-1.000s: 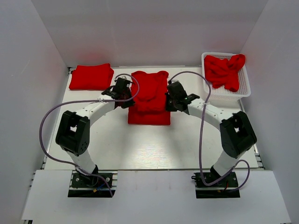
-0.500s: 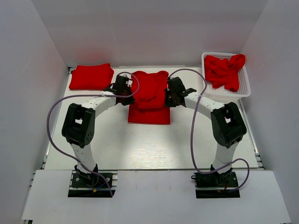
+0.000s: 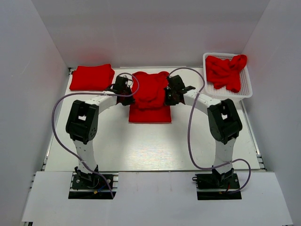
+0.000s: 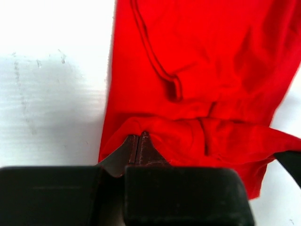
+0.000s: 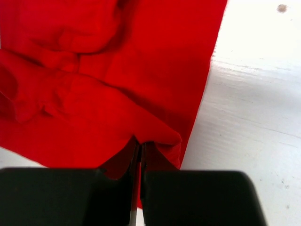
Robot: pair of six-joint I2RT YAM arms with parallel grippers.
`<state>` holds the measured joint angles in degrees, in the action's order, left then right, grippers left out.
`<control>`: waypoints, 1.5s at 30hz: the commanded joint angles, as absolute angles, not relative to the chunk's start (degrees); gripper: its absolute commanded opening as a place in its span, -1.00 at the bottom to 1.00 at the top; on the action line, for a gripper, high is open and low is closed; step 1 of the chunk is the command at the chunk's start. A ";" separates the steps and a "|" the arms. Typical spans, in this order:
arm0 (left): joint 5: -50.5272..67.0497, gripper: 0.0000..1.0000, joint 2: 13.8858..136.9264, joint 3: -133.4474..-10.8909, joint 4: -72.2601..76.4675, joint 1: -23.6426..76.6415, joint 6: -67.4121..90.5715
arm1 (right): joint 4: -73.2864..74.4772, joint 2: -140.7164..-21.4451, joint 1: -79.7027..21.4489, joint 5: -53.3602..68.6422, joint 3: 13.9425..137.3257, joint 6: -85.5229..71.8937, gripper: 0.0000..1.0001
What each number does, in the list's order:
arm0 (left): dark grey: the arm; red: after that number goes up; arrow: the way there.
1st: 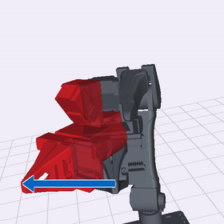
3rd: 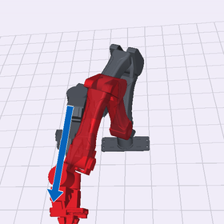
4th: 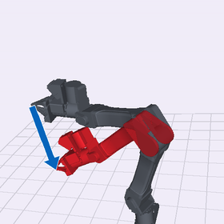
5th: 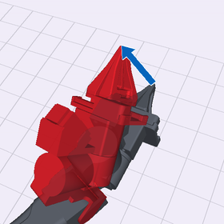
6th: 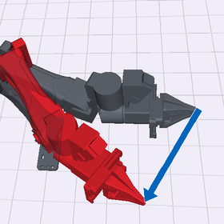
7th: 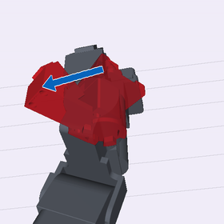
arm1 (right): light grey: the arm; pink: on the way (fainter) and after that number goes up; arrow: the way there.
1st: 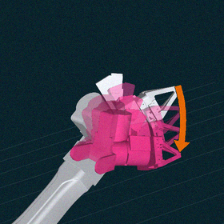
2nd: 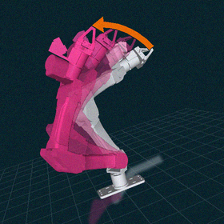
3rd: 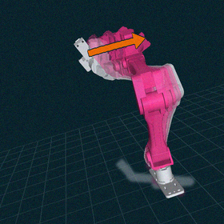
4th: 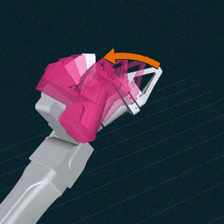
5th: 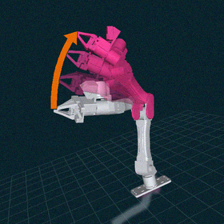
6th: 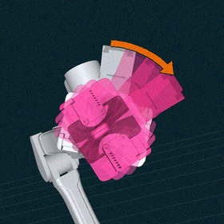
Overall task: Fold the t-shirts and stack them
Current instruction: Fold the folded rectangular tshirt in 1/3 of the way
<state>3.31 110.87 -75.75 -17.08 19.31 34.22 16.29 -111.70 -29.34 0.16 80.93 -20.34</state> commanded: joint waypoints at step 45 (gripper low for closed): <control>3.43 0.99 95.99 -67.78 -20.83 15.29 24.43 | 15.73 -97.67 -21.97 5.62 70.96 -20.12 0.81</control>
